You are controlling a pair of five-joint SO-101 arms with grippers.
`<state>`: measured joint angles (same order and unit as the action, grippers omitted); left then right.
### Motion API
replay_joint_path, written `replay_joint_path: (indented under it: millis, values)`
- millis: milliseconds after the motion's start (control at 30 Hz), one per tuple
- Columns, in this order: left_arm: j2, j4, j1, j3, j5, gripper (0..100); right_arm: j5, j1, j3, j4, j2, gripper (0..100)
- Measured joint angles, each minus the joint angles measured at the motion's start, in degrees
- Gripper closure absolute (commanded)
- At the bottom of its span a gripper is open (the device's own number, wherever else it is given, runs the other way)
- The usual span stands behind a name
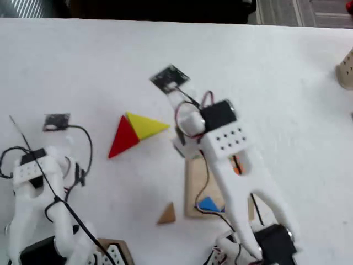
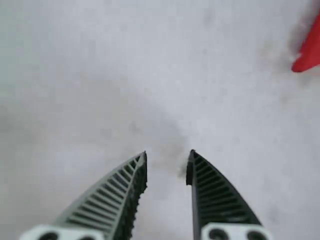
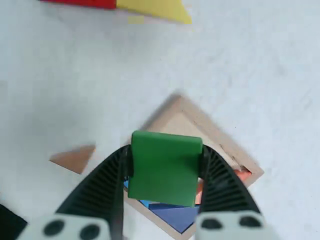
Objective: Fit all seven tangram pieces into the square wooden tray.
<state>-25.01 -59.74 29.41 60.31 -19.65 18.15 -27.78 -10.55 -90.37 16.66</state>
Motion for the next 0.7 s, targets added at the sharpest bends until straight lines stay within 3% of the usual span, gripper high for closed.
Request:
replay_joint_path:
  millis: [133,400,700]
  values:
    - [-0.18,2.64,-2.02,1.23,-3.08,86,5.10,4.92,-15.74,6.86,8.53,98.1]
    - [-0.18,2.99,-2.20,1.32,-3.78,86,9.85,7.65,-41.49,17.41,21.71,98.1]
    - [-0.18,2.99,-2.29,2.20,-3.78,86,15.65,9.41,-52.84,25.41,26.55,98.1]
